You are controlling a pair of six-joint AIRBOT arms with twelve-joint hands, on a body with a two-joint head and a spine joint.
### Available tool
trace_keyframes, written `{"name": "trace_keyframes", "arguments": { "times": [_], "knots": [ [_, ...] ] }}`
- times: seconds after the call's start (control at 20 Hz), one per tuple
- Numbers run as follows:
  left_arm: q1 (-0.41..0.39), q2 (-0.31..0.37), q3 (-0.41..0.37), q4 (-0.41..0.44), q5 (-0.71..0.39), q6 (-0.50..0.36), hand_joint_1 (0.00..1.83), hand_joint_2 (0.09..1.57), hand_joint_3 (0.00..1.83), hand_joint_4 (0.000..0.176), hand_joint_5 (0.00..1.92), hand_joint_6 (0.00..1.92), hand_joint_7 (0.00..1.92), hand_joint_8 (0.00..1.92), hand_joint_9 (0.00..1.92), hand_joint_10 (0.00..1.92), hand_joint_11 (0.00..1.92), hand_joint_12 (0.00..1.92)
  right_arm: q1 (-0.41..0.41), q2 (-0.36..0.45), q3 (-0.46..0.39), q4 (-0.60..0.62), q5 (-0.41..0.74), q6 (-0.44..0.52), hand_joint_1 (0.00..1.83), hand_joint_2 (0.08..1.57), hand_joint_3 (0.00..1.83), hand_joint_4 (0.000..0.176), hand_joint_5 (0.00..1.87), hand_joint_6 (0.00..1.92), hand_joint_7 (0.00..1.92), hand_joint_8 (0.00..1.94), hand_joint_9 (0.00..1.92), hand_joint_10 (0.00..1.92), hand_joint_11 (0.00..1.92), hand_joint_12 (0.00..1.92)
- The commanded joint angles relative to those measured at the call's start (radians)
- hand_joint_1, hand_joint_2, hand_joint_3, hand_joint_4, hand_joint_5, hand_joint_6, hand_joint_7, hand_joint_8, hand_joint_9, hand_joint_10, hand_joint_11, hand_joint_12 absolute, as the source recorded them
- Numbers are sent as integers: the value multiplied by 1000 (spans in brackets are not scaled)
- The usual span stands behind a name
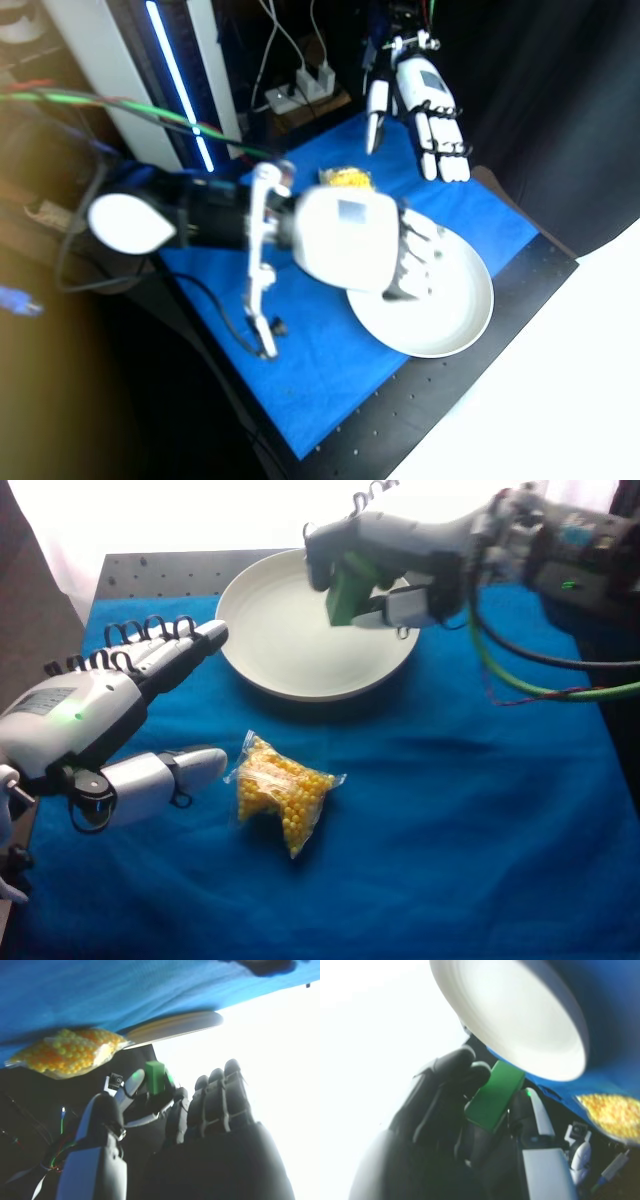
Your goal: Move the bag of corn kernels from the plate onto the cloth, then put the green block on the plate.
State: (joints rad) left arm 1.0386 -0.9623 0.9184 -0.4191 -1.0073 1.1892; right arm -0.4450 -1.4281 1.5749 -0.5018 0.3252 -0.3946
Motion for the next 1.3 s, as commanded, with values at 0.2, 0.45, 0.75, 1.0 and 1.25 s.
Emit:
{"name": "trace_keyframes", "arguments": {
  "times": [0.2, 0.45, 0.75, 1.0, 1.25],
  "knots": [
    [-10, -10, 10, 18, -121, -15, 490, 1282, 0, 106, 49, 9, 0, 0, 0, 0, 0, 0, 23, -106, 81, -7, -72, 3, 1323, 1248, 0, 0, 629, 1311, 701, 1401, 790, 1552, 647, 1581],
    [-10, -15, 12, 17, -123, -19, 473, 1286, 1, 106, 45, 3, 0, 0, 0, 0, 0, 0, 23, -113, 98, -7, -126, 3, 1123, 1270, 0, 0, 395, 441, 459, 779, 467, 914, 262, 1650],
    [-10, -18, 12, 16, -123, -22, 539, 1276, 0, 111, 50, 4, 0, 0, 0, 0, 0, 0, 23, -112, 92, -11, -131, 3, 827, 1228, 0, 0, 70, 1, 121, 4, 198, 31, 0, 845],
    [-8, -18, 12, 11, -118, -22, 642, 1257, 0, 112, 57, 3, 0, 0, 0, 0, 0, 0, 23, -112, 70, -50, -131, 3, 866, 1073, 0, 52, 0, 0, 0, 0, 7, 0, 0, 761],
    [1, -18, 7, -1, -126, -23, 627, 1247, 0, 140, 24, 3, 0, 0, 0, 0, 0, 0, 25, 6, -49, -72, -36, 3, 784, 1024, 0, 19, 0, 0, 0, 0, 0, 0, 0, 26]
  ]
}}
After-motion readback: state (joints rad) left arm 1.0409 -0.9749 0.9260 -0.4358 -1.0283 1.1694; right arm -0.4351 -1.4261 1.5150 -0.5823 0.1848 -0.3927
